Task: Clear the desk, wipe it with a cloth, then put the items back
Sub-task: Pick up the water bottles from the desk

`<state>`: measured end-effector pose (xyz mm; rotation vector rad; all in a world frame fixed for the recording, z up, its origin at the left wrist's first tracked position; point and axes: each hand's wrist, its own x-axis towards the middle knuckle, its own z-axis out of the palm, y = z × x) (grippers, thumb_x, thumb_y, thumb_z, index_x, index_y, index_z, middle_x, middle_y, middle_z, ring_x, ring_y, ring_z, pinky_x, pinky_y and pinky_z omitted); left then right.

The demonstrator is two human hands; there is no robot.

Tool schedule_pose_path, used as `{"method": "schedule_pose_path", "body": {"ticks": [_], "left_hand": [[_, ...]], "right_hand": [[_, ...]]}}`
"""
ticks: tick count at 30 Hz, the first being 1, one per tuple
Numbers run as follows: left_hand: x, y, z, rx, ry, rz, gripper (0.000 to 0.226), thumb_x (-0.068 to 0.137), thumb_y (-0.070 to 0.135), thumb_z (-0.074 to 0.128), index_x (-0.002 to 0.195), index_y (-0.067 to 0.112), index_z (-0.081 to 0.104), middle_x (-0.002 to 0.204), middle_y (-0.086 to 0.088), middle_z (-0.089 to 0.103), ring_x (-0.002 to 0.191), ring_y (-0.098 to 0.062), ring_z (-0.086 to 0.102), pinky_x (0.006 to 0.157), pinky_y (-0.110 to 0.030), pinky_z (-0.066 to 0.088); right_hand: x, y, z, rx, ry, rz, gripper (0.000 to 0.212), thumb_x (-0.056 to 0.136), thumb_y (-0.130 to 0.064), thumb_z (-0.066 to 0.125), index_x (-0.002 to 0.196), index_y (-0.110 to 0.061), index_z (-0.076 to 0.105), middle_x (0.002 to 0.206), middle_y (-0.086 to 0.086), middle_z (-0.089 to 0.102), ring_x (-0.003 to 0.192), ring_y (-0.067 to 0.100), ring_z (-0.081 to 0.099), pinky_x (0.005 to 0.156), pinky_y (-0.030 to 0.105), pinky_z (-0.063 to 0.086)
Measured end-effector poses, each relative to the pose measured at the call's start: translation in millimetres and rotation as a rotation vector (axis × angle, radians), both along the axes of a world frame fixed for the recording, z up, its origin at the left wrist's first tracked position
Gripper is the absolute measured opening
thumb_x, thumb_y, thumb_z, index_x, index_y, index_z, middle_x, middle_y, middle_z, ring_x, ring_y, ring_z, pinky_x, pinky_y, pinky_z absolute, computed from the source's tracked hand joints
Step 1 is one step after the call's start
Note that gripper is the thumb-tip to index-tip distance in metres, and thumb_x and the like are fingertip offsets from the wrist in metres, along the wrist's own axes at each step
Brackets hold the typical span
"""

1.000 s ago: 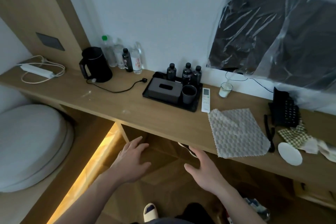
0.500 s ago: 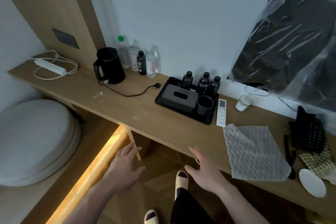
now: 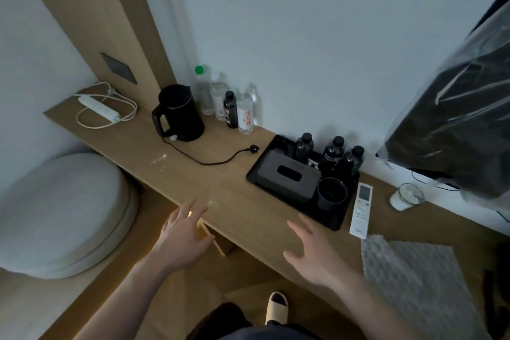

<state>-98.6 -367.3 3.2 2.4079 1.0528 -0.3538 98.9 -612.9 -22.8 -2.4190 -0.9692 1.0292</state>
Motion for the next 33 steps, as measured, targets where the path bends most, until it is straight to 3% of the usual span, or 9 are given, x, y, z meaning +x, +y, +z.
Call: {"method": "schedule_pose_path", "body": {"ticks": [12, 18, 25, 31, 33], "left_hand": [[20.8, 75.3, 3.9, 0.03, -0.021, 0.068, 0.073, 0.096, 0.056, 0.058, 0.159, 0.039, 0.025, 0.172, 0.006, 0.003, 0.158, -0.027, 0.003, 0.128, -0.052, 0.012], [38.2, 169.7, -3.1, 0.081, 0.004, -0.025, 0.078, 0.094, 0.054, 0.059, 0.161, 0.035, 0.024, 0.172, 0.003, -0.001, 0.158, -0.025, -0.001, 0.128, -0.047, 0.007], [37.8, 278.8, -10.0, 0.122, 0.078, -0.211, 0.084, 0.095, 0.057, 0.055, 0.163, 0.033, 0.012, 0.172, -0.001, -0.01, 0.157, -0.028, -0.013, 0.128, -0.05, 0.001], [44.4, 321.3, -9.9, 0.137, 0.061, -0.293, 0.078, 0.094, 0.053, 0.058, 0.161, 0.03, 0.023, 0.171, -0.002, -0.014, 0.158, -0.028, -0.012, 0.128, -0.054, 0.006], [50.1, 323.9, -10.0, 0.123, 0.033, -0.284, 0.082, 0.093, 0.052, 0.06, 0.162, 0.032, 0.019, 0.171, 0.0, -0.014, 0.158, -0.028, -0.012, 0.128, -0.054, 0.007]], "right_hand": [[53.6, 85.4, -0.4, -0.066, -0.006, 0.103, 0.079, 0.1, -0.052, 0.057, 0.163, -0.043, 0.011, 0.17, -0.016, -0.013, 0.159, 0.019, -0.011, 0.128, 0.042, 0.014], [49.8, 151.4, -12.4, -0.104, -0.115, 0.046, 0.08, 0.099, -0.054, 0.057, 0.164, -0.039, 0.011, 0.172, -0.009, -0.009, 0.16, 0.025, -0.004, 0.129, 0.043, 0.016], [27.8, 231.1, -30.4, -0.162, -0.108, -0.069, 0.082, 0.098, -0.054, 0.057, 0.164, -0.038, 0.012, 0.173, -0.008, -0.006, 0.159, 0.027, -0.004, 0.128, 0.046, 0.018], [7.5, 251.2, -25.6, -0.133, -0.102, -0.167, 0.083, 0.097, -0.054, 0.059, 0.164, -0.037, 0.013, 0.172, -0.009, -0.006, 0.159, 0.025, -0.005, 0.128, 0.043, 0.016], [5.4, 250.2, -22.8, -0.133, -0.109, -0.188, 0.083, 0.097, -0.053, 0.06, 0.164, -0.037, 0.013, 0.172, -0.008, -0.006, 0.159, 0.024, -0.004, 0.128, 0.041, 0.016]]}}
